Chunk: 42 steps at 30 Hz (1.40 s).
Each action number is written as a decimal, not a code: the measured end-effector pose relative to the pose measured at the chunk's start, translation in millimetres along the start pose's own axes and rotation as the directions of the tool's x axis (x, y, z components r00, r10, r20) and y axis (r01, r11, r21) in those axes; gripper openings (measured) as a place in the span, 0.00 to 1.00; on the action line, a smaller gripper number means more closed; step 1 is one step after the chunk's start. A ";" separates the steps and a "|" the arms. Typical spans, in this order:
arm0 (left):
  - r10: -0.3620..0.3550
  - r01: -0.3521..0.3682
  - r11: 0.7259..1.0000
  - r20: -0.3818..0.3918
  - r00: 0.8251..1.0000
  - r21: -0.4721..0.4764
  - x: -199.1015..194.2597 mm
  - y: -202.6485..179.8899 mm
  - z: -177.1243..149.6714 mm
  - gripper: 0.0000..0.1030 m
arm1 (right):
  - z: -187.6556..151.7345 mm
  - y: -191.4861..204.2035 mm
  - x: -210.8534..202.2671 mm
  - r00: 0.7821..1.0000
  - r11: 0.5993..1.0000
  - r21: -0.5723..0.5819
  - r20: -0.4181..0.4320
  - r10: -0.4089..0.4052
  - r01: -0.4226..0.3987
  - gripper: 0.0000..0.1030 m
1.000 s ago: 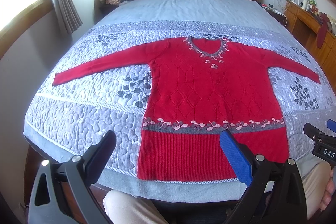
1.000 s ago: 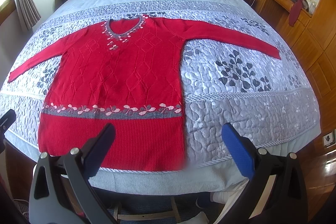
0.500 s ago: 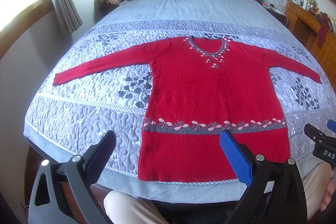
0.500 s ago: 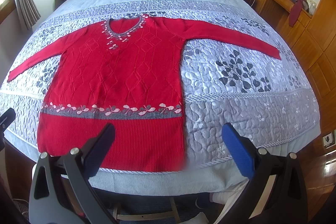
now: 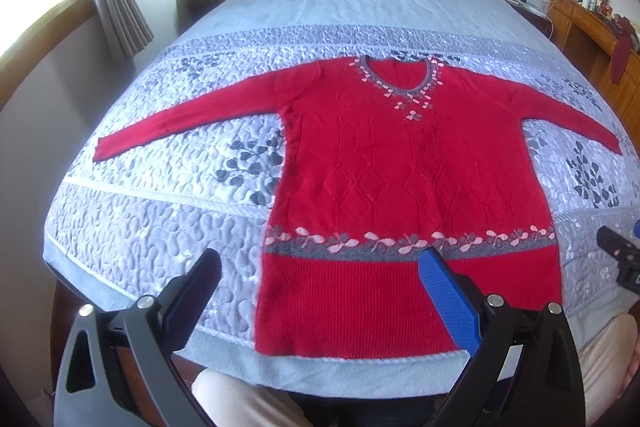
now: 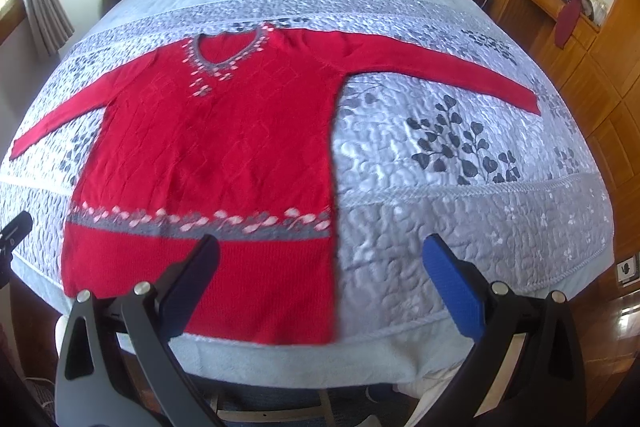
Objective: Fold small clothes
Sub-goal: 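Grasp a red sweater sleeve cuff with the right gripper and fold it across the body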
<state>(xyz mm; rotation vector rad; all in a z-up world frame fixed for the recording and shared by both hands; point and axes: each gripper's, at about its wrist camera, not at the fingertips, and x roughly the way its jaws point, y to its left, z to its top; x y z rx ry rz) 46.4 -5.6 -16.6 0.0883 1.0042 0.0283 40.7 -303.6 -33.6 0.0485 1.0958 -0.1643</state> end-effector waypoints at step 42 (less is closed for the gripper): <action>-0.066 0.079 0.989 -0.105 0.992 0.121 226.1 -325.5 234.6 0.96 | 207.6 -417.8 219.8 0.968 0.890 0.438 -0.142 0.205 -0.124 0.07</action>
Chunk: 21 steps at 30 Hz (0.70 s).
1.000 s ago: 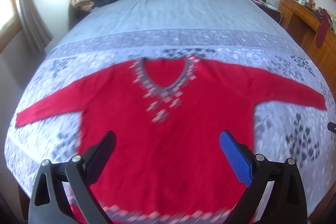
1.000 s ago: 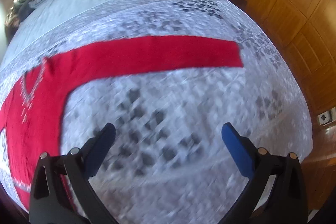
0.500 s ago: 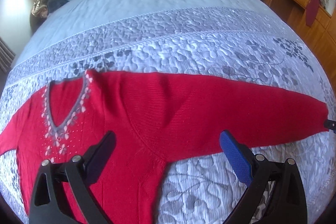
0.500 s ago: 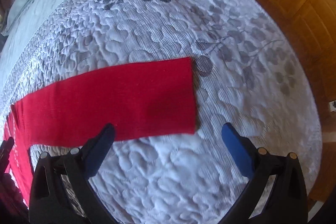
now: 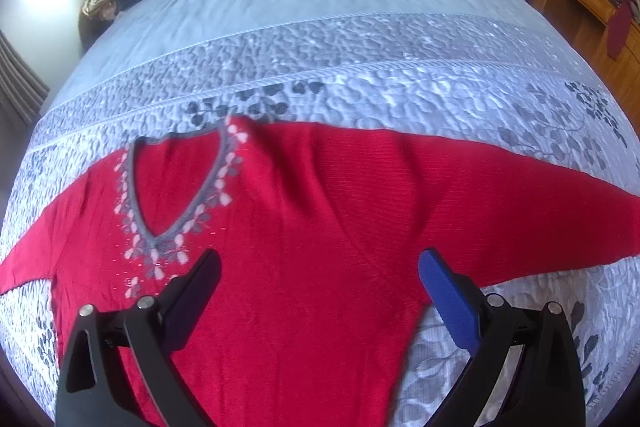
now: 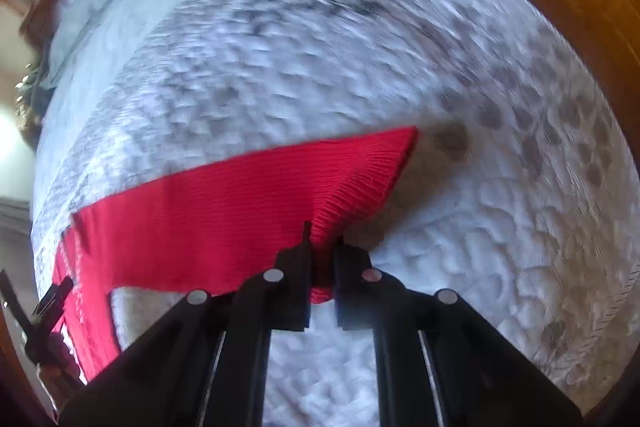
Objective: Fold small clothes
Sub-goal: 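Grasp a red sweater sleeve cuff with the right gripper and fold it across the body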
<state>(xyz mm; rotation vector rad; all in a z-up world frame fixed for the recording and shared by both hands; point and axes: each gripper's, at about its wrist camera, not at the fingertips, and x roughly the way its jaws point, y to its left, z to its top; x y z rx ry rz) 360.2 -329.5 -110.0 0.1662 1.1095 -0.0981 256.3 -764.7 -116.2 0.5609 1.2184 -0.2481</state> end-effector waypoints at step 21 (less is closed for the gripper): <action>0.023 -0.026 0.984 -0.016 1.000 -0.178 -19.7 191.5 -48.5 0.96 | -111.2 372.6 88.7 0.977 0.872 -0.462 -0.198 0.075 -0.161 0.47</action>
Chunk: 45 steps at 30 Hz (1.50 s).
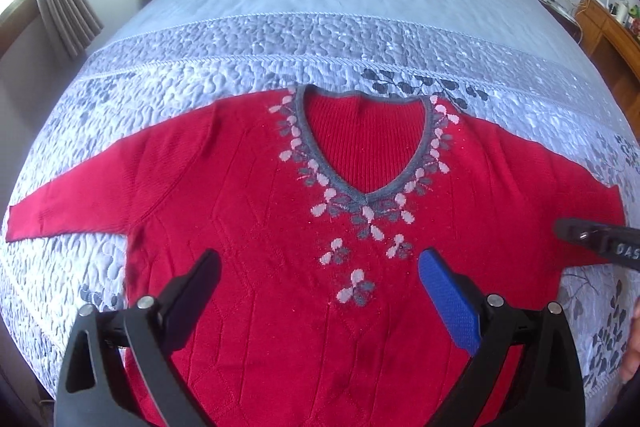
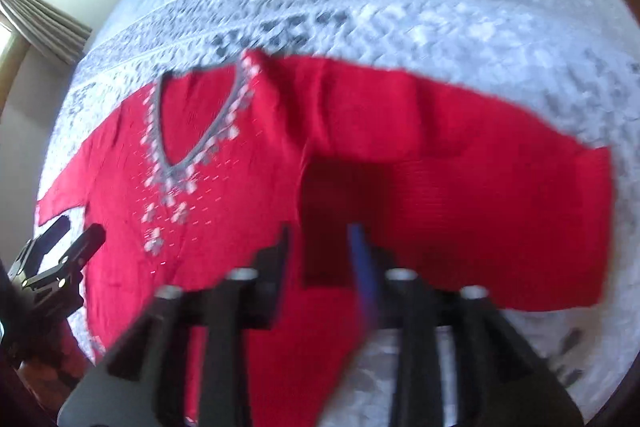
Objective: Fold small clothes
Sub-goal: 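Grasp a red sweater sleeve cuff with the right gripper and fold it across the body, then grasp the other sleeve with the left gripper and fold it across the body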
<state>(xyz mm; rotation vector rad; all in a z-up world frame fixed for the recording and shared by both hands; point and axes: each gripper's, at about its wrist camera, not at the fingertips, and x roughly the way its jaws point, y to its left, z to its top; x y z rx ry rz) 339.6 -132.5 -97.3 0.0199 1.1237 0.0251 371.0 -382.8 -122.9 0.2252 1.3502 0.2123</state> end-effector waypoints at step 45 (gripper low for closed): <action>-0.412 0.407 0.910 -0.047 0.910 -0.077 13.0 -111.8 28.8 0.03 | -147.4 -141.4 -40.4 0.948 0.990 0.142 0.315 -0.036 -0.010 0.53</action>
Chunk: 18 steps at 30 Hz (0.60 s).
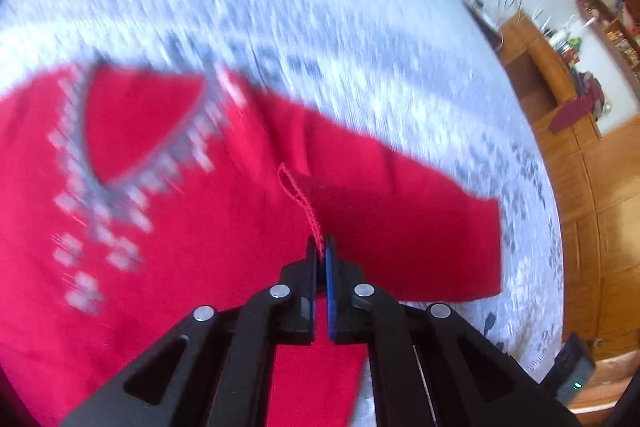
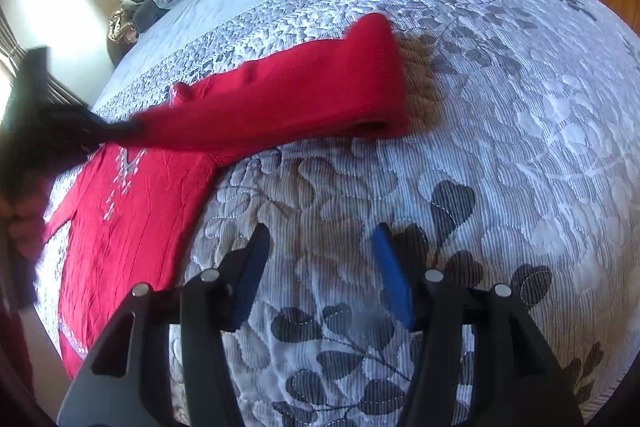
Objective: Fold small clothes
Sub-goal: 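Grasp the other sleeve with the left gripper and fold it across the body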
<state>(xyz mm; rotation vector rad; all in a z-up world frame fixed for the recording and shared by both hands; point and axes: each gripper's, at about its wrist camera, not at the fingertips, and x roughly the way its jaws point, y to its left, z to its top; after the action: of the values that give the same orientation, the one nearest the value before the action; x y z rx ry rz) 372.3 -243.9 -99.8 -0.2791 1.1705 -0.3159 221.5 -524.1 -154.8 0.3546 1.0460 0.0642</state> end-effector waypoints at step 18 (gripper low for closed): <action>0.430 -0.414 0.896 0.077 0.900 -0.160 -51.3 231.1 53.0 0.03 | -2.0 26.1 9.2 0.994 0.987 -0.118 0.020 -0.105 0.107 0.56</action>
<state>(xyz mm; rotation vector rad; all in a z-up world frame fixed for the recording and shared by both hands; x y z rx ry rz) 425.8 -8.5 -123.3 -0.1546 1.1123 0.1652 227.4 -497.0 -155.2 0.1904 1.0411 0.0287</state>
